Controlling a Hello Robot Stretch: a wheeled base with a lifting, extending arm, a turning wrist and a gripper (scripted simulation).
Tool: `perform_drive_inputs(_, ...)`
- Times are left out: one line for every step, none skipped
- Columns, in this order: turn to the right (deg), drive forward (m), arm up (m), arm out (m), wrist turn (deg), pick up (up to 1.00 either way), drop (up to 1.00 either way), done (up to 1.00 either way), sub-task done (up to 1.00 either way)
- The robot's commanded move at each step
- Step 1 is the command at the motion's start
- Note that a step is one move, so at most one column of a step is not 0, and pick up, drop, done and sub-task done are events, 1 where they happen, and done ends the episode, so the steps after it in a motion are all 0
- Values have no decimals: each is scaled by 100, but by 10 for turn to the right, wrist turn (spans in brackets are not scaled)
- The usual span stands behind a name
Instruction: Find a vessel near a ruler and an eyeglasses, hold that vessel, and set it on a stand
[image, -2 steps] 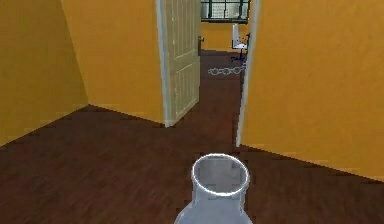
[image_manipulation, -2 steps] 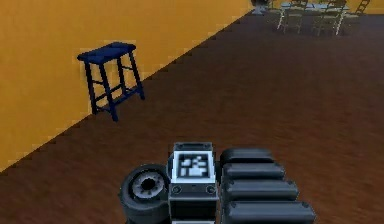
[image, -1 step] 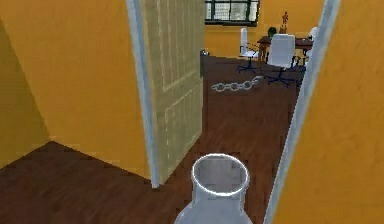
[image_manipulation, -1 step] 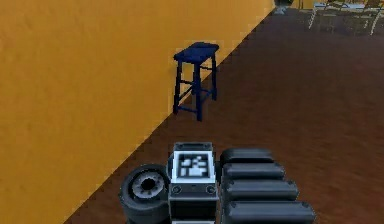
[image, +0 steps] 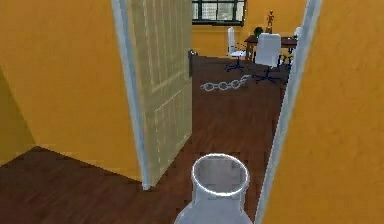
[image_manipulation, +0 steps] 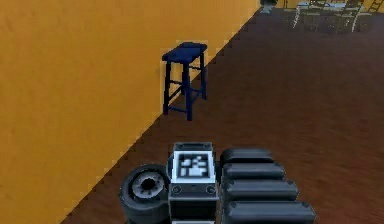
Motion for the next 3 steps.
perform_drive_inputs(0, 95, 0, 0, 0, 0, 0, 0, 0)
perform_drive_inputs(240, 0, 0, 0, 0, 0, 0, 0, 0)
perform_drive_inputs(0, 45, 0, 0, 0, 0, 0, 0, 0)
